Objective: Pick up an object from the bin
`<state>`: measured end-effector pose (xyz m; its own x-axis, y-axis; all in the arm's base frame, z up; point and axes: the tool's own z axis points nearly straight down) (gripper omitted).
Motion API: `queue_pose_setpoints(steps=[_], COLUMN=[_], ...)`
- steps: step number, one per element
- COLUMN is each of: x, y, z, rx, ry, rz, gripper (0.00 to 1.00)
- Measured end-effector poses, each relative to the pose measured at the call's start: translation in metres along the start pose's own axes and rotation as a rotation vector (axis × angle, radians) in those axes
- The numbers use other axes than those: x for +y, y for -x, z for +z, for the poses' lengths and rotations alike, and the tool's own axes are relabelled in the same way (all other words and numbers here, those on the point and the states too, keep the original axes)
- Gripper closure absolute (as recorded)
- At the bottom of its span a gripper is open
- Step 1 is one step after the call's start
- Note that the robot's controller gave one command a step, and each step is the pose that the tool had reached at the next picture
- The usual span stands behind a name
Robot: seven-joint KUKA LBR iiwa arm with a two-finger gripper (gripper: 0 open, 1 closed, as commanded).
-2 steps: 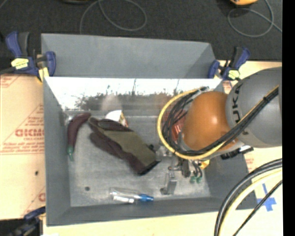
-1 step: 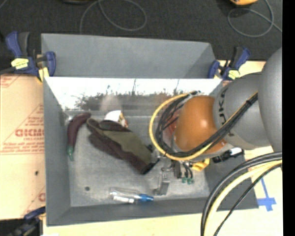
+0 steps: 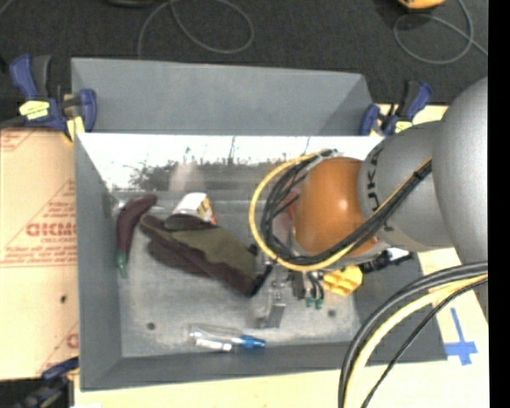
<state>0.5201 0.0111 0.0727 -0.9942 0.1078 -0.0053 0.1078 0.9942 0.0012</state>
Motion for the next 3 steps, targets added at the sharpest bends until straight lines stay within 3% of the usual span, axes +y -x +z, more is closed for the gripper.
queue_pose_setpoints(steps=[1, 2, 3], x=[0.016, 0.016, 0.042], y=[0.036, 0.036, 0.046], z=[0.001, 0.001, -0.005], rx=[0.001, 0.001, 0.001], ry=[-0.001, -0.001, -0.004], rz=[0.226, 0.225, 0.175], gripper=[1.0, 1.0, 1.0])
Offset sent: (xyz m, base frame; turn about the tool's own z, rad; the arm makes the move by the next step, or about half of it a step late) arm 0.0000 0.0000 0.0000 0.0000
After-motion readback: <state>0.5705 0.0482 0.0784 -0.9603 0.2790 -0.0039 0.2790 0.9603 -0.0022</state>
